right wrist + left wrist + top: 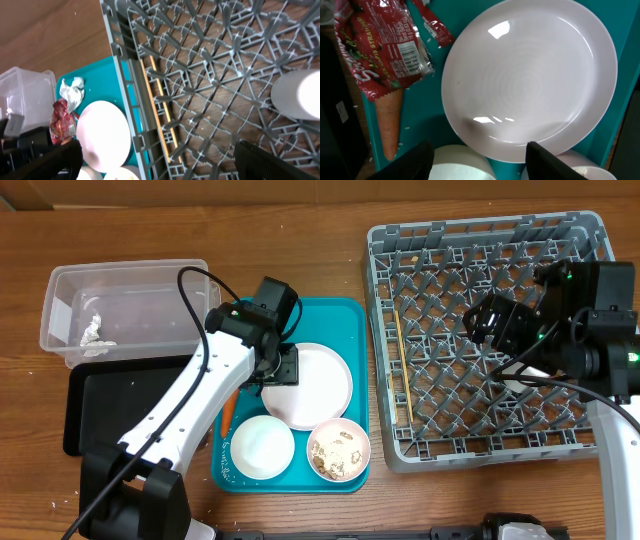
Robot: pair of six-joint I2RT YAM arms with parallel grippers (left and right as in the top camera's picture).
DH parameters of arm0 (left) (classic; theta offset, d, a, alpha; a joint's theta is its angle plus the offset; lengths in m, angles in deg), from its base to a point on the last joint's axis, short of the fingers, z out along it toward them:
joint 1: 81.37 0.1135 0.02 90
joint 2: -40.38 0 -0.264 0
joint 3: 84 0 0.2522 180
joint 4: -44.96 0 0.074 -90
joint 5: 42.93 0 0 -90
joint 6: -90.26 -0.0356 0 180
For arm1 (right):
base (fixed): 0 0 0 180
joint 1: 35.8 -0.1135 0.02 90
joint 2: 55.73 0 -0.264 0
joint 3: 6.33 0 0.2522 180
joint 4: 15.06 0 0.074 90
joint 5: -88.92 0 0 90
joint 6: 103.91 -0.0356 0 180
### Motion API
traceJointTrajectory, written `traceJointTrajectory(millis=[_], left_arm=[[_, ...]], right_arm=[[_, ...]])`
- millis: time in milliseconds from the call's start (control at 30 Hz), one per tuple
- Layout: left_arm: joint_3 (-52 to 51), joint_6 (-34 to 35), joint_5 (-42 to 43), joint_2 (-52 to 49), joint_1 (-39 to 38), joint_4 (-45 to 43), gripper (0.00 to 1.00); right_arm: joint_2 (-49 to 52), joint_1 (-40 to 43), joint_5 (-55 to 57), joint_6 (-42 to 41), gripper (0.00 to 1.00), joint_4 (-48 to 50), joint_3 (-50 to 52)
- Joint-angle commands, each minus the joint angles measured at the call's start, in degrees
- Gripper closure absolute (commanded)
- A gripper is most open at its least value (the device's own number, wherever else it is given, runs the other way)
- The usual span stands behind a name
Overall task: Sort waste into correct bins and load items into the dishwasher
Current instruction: 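Grasp the bowl of food scraps with the left gripper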
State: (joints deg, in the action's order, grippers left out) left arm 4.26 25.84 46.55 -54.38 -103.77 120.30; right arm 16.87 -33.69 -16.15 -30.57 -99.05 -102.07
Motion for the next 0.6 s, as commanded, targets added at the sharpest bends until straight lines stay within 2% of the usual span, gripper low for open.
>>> traceJointTrajectory(millis=[0,133,333,433,567], left_arm=[[-0.4,1.7,-1.4,0.0,0.3,-0.5,0.36],[-0.4,1.0,1.4,0.0,0.3,-0.6,0.37],[-0.4,-11.9,18.3,0.0,-1.7,-1.4,0.42],[-0.4,-14.9,17.4,0.0,-5.0,-1.2,0.42],[-0.5,-15.5,11.1,-0.1,-11.3,-1.0,0.37]], right_arm=[[0.0,-0.2,-2.6,0.7,0.0,-0.6,-0.2],[0.0,-0.3,-5.6,4.4,0.0,-1.4,1.4],[0.1,-0.3,-5.6,4.5,0.0,-0.5,1.8],[0.2,-0.3,-5.6,4.5,0.0,0.0,1.8],[0.2,-0.3,-5.6,4.5,0.0,0.0,1.8]])
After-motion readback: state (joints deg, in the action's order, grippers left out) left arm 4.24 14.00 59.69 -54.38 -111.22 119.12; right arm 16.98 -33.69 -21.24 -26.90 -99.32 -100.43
